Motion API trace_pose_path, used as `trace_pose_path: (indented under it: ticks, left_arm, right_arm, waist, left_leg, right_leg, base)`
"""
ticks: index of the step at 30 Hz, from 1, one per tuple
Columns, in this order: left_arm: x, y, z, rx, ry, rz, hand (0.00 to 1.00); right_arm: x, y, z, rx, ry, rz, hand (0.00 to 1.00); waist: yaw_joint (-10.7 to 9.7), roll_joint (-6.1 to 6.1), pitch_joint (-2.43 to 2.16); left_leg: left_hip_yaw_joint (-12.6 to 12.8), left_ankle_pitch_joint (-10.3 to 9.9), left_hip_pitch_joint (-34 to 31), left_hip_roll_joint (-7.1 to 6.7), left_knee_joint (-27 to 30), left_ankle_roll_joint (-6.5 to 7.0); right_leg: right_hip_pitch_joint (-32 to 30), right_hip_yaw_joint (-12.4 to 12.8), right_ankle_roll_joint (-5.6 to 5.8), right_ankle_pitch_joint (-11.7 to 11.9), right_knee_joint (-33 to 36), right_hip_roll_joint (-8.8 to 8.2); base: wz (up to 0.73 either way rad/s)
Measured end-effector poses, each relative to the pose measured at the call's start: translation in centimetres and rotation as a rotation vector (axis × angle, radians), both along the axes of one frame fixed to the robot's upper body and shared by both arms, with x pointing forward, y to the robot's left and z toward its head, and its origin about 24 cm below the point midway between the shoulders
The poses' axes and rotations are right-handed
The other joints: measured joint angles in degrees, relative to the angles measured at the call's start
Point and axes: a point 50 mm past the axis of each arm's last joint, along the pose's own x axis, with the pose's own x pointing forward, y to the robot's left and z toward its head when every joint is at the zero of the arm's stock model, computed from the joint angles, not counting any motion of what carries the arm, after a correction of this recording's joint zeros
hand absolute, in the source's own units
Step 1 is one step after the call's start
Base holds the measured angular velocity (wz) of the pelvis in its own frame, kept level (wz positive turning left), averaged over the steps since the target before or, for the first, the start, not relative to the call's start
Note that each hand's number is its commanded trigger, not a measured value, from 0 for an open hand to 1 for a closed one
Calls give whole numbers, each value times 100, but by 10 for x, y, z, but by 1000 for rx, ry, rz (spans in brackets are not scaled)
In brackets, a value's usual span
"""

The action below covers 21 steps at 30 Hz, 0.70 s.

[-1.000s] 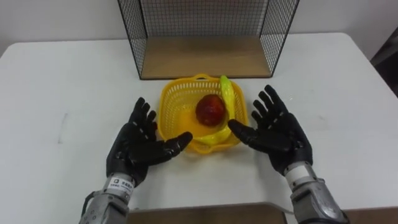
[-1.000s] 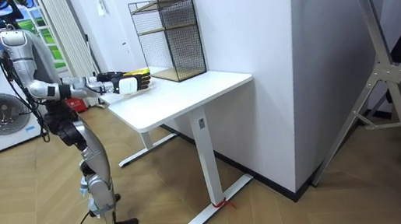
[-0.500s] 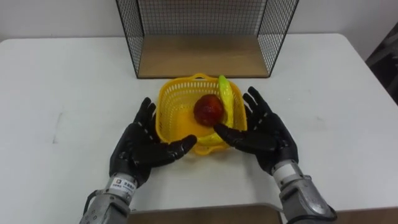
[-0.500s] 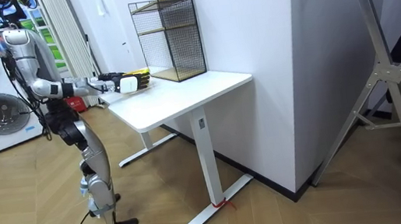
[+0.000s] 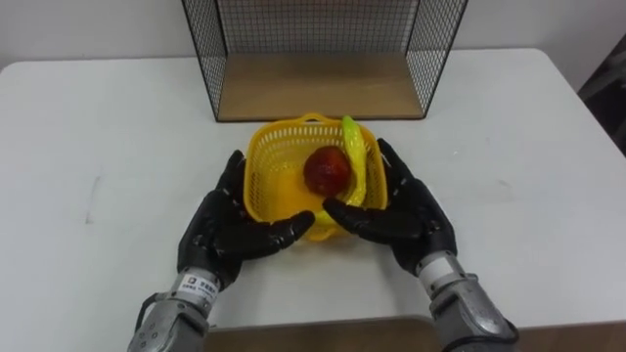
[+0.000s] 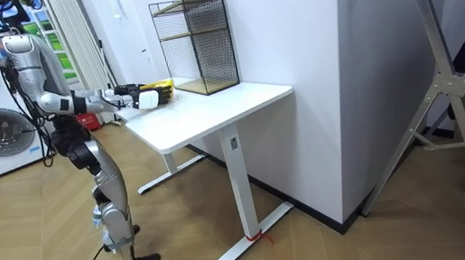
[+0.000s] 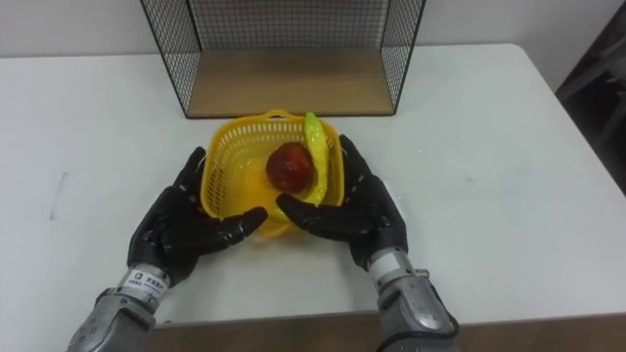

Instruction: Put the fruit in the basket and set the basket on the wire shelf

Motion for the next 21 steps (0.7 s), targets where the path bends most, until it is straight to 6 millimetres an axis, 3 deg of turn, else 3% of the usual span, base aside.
trace_pose_path:
  ticks: [9,15,21]
  left_arm:
    - [0,-3,0,27,-7,-14,0]
    - [1,-5,2,23,-14,-17,0]
    - [9,-7,8,21,-45,-14,0]
  right_arm:
    - [0,1,-1,0,1,2,0]
    - [2,2,-5,16,7,-7,0]
    - [6,5,-5,6,9,-24,0]
  waist:
    - [4,-15,-6]
    - [5,-100,-63]
    - [-8,-113,-67]
  left_leg:
    - [14,0,4,0,17,0]
    - [32,0,-67,3,55,0]
    - [37,1,-112,6,67,1]
  right_leg:
    - [-3,10,0,0,7,0]
    - [-83,36,0,0,55,-3]
    - [-97,31,-5,3,74,-6]
  base:
    - [0]
    - [-1]
    - [0]
